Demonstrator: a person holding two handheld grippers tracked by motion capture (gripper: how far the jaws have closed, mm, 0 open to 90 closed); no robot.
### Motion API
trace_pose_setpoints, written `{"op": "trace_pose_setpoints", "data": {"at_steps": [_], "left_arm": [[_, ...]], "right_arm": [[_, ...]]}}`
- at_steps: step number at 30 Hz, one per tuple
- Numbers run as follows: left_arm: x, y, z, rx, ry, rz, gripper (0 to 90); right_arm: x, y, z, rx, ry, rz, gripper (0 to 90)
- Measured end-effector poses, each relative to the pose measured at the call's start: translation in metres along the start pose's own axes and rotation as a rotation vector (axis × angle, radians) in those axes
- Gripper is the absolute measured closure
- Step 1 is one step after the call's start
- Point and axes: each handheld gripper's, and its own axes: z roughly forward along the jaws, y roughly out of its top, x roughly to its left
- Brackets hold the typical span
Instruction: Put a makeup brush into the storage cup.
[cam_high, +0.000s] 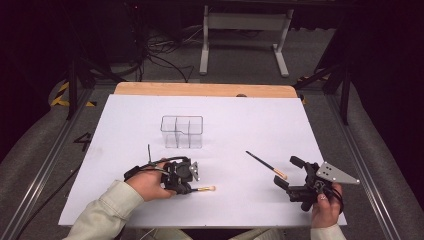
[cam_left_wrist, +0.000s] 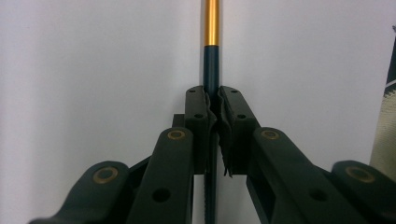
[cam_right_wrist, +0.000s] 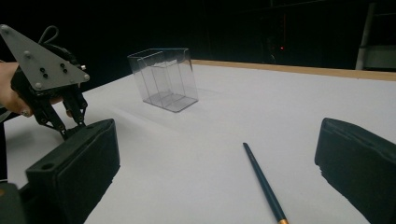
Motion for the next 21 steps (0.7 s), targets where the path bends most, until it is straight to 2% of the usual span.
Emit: {"op": "trace_pose_setpoints", "data": {"at_steps": [7, 9, 11, 14, 17, 18, 21], "left_arm": [[0.0, 0.001, -0.001, 0.014, -0.028, -0.014, 83.0], [-0.001, 0.001, -0.003, 0.007, -0.047, -0.01, 83.0], [0.0, 0.002, -0.004, 0.005, -0.046, -0.009, 82.9], [0.001, 0.0, -0.013, -0.037, -0.044, -0.016, 83.0], [0.001, -0.003, -0.025, -0.111, -0.039, -0.034, 83.0], [0.002, -0.003, -0.029, -0.125, -0.036, -0.026, 83.0], [0.003, -0.006, -0.038, -0.198, -0.025, -0.053, 83.0]], "right_arm": [[0.0, 0.0, 0.001, 0.005, 0.002, -0.001, 0.3], [0.0, 0.0, 0.001, 0.006, 0.0, -0.002, 0.2], [0.0, -0.001, 0.001, 0.006, 0.001, -0.002, 0.2], [0.0, -0.001, 0.001, 0.007, 0.001, -0.001, 0.2], [0.0, -0.001, 0.001, 0.007, 0.0, -0.001, 0.2], [0.0, -0.001, 0.001, 0.008, 0.001, -0.002, 0.2], [0.0, -0.001, 0.001, 0.008, 0.0, -0.001, 0.3]]}}
